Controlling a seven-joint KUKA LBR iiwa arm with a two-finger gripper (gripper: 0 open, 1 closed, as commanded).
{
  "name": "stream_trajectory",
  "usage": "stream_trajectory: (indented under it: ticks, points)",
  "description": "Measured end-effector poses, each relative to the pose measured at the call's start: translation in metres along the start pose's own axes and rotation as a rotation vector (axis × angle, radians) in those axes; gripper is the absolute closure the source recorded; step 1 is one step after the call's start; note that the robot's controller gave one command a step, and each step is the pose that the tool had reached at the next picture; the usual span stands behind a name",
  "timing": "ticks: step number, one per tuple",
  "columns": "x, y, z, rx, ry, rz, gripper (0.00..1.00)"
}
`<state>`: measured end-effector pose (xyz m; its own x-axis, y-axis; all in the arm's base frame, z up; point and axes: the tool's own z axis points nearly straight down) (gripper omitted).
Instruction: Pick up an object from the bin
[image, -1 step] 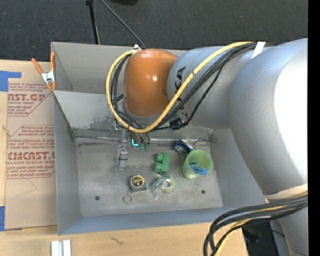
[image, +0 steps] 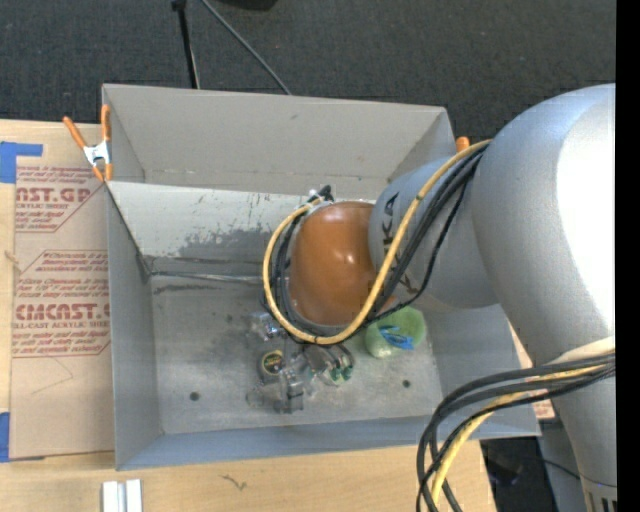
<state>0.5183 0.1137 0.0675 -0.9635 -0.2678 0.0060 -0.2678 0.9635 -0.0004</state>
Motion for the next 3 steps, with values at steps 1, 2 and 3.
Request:
stream_trajectory:
  ticks: [1, 2, 3]
  points:
    - [-0.002, 0.001, -0.002, -0.002, -0.005, 0.0, 1.0]
    - [0.002, -0.031, -0.003, -0.001, -0.008, -0.02, 1.0]
    - [0.007, -0.057, -0.105, 0.002, -0.014, -0.045, 1.0]
